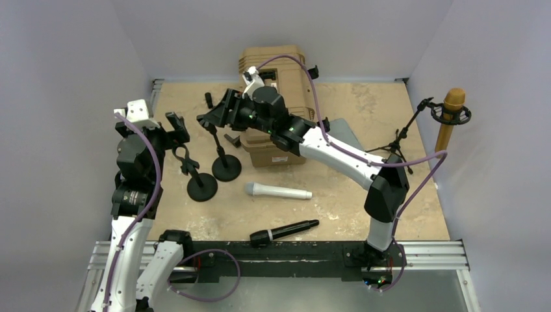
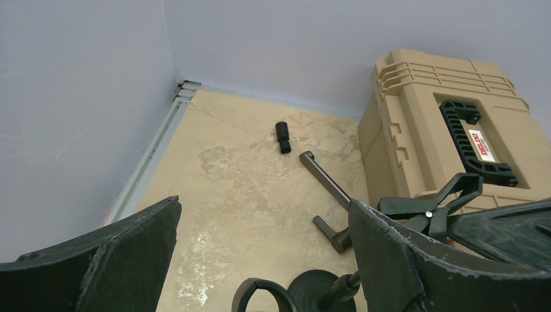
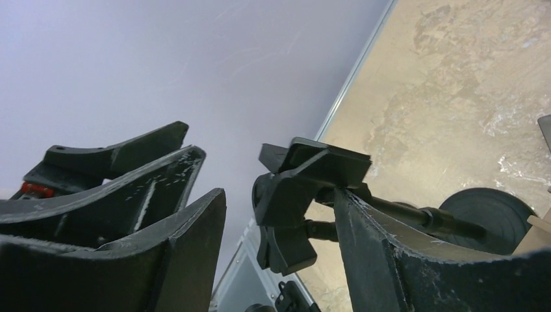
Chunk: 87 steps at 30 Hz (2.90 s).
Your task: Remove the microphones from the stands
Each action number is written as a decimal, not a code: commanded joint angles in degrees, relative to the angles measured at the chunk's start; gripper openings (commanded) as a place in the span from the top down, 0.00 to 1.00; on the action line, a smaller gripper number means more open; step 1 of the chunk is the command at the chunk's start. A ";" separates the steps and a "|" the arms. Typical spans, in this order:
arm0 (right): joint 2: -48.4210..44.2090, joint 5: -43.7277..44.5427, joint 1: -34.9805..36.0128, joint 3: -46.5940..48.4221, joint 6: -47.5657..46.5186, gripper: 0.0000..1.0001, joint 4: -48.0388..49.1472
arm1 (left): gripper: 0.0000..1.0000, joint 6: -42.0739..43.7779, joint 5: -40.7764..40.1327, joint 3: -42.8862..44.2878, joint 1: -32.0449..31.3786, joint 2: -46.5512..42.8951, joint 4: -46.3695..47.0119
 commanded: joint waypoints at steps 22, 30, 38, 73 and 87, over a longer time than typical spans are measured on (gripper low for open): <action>2.63 1.69 -1.15 -9.40 4.97 0.59 5.47 | 0.03 0.41 1.24 2.50 -0.61 -0.20 1.13; 4.34 3.06 -0.97 -17.30 5.01 0.58 8.77 | 0.03 0.28 1.72 2.51 -0.69 0.09 1.09; 8.81 3.12 -0.88 -13.93 0.02 0.56 7.51 | 0.03 0.37 1.79 2.52 -0.63 0.59 1.00; 23.68 -12.86 -3.78 13.70 3.38 0.98 24.29 | 0.03 0.10 1.49 2.68 -0.72 -0.02 0.83; 27.46 -7.94 -4.00 23.61 -1.43 0.36 12.02 | 0.03 -0.01 1.90 2.52 -1.05 -0.17 0.91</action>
